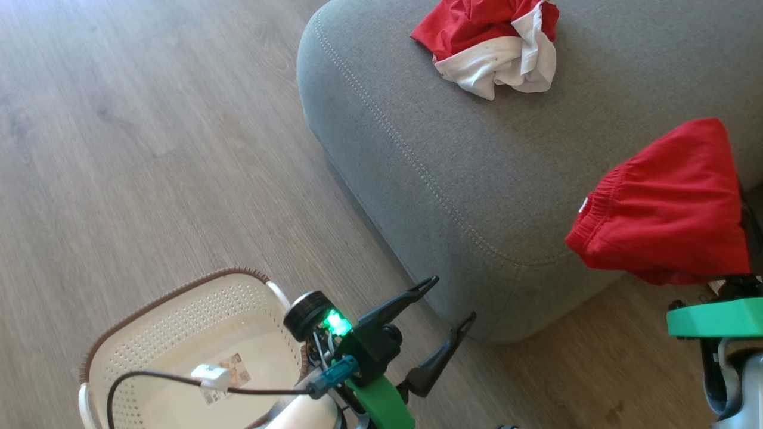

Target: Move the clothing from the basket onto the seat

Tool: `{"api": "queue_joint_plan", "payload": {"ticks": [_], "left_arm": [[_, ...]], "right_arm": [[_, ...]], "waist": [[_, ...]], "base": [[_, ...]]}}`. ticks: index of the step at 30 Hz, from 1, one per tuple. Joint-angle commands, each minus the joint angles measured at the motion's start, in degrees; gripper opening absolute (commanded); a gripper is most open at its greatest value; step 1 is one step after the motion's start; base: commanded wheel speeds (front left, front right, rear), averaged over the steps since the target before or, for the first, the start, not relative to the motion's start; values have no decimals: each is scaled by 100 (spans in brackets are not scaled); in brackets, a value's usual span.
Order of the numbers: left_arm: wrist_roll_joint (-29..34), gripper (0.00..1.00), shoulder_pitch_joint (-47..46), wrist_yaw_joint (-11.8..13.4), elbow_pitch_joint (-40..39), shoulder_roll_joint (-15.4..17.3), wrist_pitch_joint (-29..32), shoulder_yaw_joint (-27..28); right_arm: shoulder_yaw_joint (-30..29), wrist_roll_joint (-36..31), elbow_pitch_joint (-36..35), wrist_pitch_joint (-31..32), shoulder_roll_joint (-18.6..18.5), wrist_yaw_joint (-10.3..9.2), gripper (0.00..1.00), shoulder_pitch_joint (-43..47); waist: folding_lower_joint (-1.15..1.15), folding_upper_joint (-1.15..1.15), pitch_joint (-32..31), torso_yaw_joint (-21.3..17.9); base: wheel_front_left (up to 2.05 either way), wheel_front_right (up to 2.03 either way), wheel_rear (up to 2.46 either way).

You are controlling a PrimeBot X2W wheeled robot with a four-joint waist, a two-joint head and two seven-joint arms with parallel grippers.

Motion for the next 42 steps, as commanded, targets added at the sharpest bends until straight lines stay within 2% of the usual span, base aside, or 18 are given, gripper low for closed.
{"api": "queue_joint_plan", "payload": {"ticks": [1,4,8,16,25,32,34,37,42], "left_arm": [[-29,100,-190,-7,-171,11,-29,162],[-10,100,-147,-7,-175,8,-29,243],[47,100,-103,-7,-211,56,-29,322],[181,100,-161,-7,-283,328,-29,465],[213,100,-572,-7,-418,860,-29,347],[263,100,-960,-7,-573,1289,-29,253],[284,100,-1028,-7,-603,1388,-29,236],[286,100,-1098,-7,-633,1465,-29,190],[248,100,-1178,-7,-678,1408,-29,153]], "right_arm": [[95,-56,-196,-14,-43,-2,0,-122],[142,73,-157,-14,-51,-2,0,-226],[214,77,-109,-14,-273,-2,0,-523],[160,556,280,-14,-438,-2,0,-1482],[-290,670,732,-14,-751,-2,0,-2813],[-801,1119,1518,126,-1127,-2,0,-4181],[-821,1062,1773,220,-1333,-2,0,-4523],[-926,1027,2138,296,-1559,-2,0,-5036],[-1135,802,2602,392,-1888,-2,0,-5681]], "waist": [[0,0,-10,6],[0,0,-15,6],[0,0,78,-12],[0,0,702,-51],[0,0,1753,171],[0,0,2557,392],[0,0,2740,497],[0,0,2913,697],[0,0,3064,1017]], "base": [[0,0,0],[0,0,0],[0,0,0],[0,0,0],[0,0,0],[0,0,0],[0,0,0],[0,0,0],[0,0,0]]}}
